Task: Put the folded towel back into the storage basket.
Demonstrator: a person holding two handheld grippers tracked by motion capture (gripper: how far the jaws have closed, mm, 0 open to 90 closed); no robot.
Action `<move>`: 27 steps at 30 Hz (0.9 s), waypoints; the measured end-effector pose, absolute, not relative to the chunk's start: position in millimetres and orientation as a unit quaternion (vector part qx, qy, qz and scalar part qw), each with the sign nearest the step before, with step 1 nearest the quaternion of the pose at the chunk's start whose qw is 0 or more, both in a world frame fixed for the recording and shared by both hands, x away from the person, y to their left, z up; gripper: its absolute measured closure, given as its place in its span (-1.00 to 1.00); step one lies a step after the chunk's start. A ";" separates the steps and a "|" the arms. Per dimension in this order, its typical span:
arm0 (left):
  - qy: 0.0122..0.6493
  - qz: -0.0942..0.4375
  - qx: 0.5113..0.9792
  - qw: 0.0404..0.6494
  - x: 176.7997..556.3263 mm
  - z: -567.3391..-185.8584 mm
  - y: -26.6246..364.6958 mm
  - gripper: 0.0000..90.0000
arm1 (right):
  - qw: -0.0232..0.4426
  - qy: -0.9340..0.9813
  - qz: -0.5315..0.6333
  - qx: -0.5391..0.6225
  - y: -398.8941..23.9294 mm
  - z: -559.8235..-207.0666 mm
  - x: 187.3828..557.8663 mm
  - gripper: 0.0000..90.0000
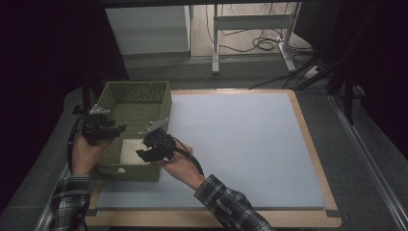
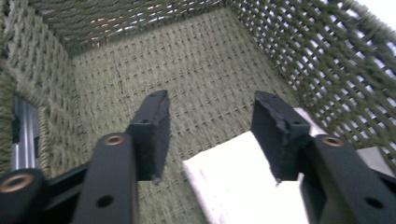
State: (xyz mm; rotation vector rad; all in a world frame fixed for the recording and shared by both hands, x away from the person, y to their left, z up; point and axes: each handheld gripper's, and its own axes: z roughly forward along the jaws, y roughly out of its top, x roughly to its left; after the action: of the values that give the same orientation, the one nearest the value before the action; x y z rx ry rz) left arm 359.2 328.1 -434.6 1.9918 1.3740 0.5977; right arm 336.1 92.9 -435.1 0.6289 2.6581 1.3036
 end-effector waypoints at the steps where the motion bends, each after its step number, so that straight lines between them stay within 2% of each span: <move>1: 0.524 0.226 0.756 0.322 359.6 -434.5 326.6 -0.05 | 0.061 0.877 0.431 0.205 91.1 -434.2 336.3 0.14; 6: 0.525 0.216 0.754 0.331 361.5 -434.2 319.7 -0.30 | 0.075 0.875 0.438 0.193 79.2 -428.4 337.2 -0.12; 19: 0.528 0.187 0.741 0.370 365.4 -430.4 305.5 -0.74 | 0.086 0.872 0.445 0.183 55.7 -424.2 335.8 -0.42; 27: 0.525 0.175 0.741 0.380 365.5 -428.0 298.6 -0.87 | 0.081 0.873 0.445 0.184 39.7 -426.3 338.4 -0.56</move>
State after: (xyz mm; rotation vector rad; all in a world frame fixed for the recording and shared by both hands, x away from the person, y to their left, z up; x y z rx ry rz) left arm 365.5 298.6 -428.0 1.8935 1.3400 0.4463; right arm 338.4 39.7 -426.3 0.5487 2.6094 1.3293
